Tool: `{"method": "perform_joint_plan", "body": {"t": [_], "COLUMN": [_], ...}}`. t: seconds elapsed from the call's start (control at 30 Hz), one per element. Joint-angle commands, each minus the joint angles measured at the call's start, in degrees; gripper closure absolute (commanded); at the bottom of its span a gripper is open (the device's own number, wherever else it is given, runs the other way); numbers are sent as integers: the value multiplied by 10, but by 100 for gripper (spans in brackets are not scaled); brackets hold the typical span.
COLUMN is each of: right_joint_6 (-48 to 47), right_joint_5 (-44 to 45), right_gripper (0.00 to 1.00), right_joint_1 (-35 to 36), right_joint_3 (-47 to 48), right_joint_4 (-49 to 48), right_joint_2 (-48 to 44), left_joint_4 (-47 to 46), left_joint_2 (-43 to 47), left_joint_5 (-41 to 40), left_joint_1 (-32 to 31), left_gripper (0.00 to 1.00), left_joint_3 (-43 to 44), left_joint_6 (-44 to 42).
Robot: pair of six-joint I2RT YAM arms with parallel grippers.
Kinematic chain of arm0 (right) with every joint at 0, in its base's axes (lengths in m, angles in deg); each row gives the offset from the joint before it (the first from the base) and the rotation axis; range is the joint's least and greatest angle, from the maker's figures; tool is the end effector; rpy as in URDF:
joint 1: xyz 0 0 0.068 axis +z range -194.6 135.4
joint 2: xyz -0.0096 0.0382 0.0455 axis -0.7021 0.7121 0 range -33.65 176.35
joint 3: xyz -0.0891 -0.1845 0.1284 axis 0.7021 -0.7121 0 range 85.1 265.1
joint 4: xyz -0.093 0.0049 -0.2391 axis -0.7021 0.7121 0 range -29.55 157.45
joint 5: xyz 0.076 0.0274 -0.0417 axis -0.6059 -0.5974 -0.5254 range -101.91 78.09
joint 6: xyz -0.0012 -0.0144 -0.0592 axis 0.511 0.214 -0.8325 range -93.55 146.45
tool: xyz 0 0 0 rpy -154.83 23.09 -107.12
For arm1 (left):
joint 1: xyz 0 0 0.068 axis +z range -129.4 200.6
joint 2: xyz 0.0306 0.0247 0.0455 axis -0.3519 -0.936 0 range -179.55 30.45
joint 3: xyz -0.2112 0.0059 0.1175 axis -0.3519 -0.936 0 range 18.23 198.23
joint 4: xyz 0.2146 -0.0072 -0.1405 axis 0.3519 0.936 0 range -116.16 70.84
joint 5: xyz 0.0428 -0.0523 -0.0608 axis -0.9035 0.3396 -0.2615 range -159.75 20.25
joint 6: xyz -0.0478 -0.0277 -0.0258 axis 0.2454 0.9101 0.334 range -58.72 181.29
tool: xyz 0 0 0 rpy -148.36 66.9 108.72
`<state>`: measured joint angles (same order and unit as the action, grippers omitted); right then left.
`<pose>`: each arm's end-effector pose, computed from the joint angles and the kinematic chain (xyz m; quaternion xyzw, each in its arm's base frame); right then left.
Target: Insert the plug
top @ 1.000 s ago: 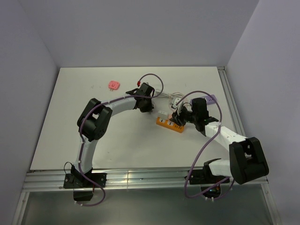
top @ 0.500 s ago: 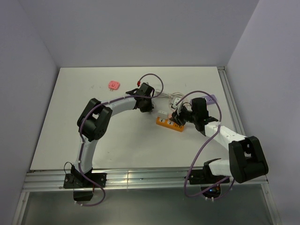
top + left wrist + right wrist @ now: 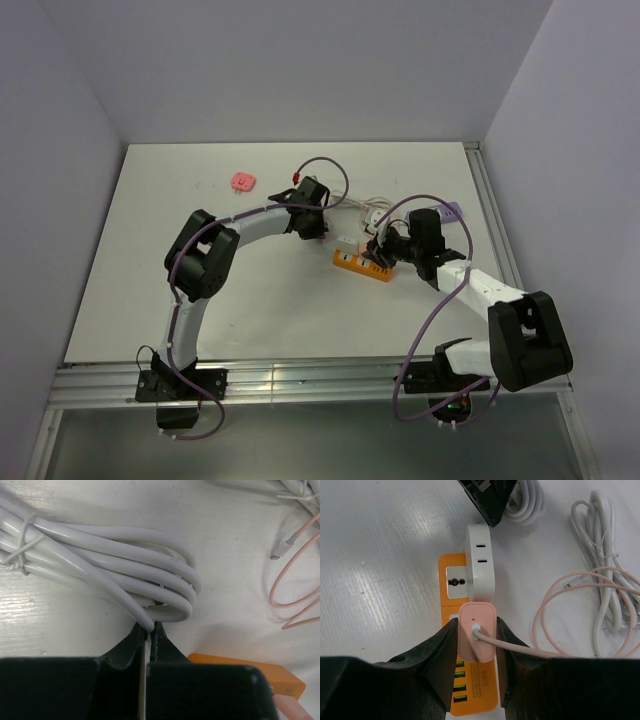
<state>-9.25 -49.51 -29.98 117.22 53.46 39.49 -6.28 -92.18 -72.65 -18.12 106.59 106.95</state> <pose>0.2487 0.0937 0.1616 -0.4923 0.6924 0.1985 0.4887 0.3501 -0.2778 0.1264 -0.0654 0.9489 -0.1889 0.2441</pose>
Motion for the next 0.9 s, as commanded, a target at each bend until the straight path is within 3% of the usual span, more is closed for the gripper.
{"method": "perform_joint_plan", "body": {"t": [0.0, 0.2, 0.87], "right_joint_6": [-3, 27, 25], "right_joint_5": [-9, 47, -4], "right_gripper": [100, 100, 100], "right_joint_1": [3, 7, 5], "right_joint_3": [5, -6, 0], "right_joint_4": [-4, -23, -13], "right_joint_2": [-13, -22, -15], "left_joint_4": [2, -8, 3], "left_joint_2": [4, 18, 35], "left_joint_5": [4, 7, -8], "left_joint_1": [-7, -12, -14], "left_gripper": [100, 100, 100], "left_joint_3": [2, -22, -35], "left_joint_6": [-14, -5, -20]}}
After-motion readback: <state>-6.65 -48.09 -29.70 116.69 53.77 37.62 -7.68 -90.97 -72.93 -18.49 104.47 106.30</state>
